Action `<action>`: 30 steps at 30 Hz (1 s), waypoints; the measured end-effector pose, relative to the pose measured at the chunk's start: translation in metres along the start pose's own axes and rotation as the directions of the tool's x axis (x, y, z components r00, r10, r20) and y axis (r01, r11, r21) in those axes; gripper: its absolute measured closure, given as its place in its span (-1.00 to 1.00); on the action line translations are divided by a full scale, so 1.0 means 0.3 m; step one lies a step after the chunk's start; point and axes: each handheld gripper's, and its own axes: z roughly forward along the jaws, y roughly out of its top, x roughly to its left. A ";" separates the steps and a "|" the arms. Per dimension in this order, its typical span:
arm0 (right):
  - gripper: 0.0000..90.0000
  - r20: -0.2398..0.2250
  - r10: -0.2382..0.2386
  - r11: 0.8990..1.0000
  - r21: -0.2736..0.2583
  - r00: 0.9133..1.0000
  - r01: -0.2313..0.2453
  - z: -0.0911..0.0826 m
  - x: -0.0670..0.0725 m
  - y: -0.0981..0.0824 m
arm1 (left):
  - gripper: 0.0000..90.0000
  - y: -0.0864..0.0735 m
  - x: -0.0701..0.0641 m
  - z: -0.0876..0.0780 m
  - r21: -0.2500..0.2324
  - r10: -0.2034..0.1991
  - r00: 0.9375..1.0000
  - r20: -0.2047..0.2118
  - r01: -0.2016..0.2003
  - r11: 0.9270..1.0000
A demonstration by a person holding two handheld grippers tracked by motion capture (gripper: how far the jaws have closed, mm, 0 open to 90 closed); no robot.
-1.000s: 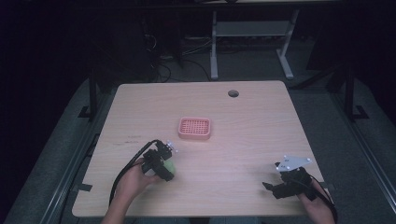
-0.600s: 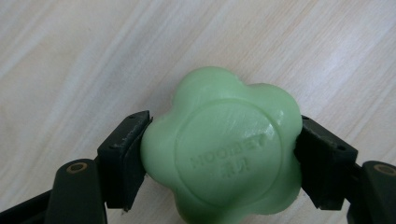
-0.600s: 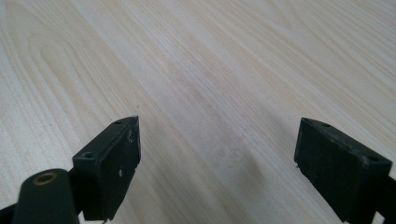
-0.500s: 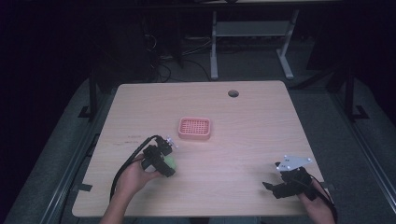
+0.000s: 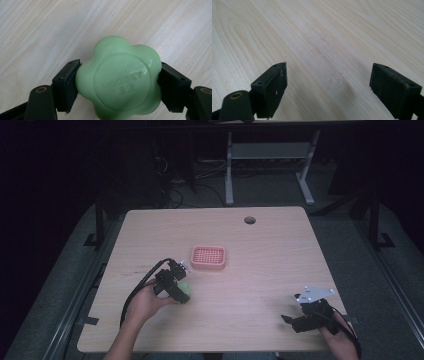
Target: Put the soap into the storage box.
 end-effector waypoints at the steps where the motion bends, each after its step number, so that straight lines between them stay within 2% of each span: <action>1: -0.69 0.000 0.000 1.000 0.000 1.000 0.000 0.000 0.000 0.000 | -0.41 0.000 0.000 0.000 0.000 0.000 1.000 0.000 0.000 1.000; 8: -0.69 -0.003 0.017 1.000 -0.005 1.000 -0.017 -0.002 -0.002 -0.003 | -0.41 0.020 0.012 -0.002 0.008 0.007 1.000 0.003 -0.007 1.000; 19: -0.69 -0.011 0.011 1.000 -0.001 1.000 -0.011 0.003 -0.003 0.002 | -0.41 0.043 0.019 -0.018 0.001 0.002 1.000 0.003 -0.002 1.000; 30: -0.69 -0.014 -0.003 1.000 -0.003 1.000 0.003 0.006 0.004 0.009 | -0.41 0.064 0.050 -0.033 0.000 -0.005 1.000 0.011 0.005 1.000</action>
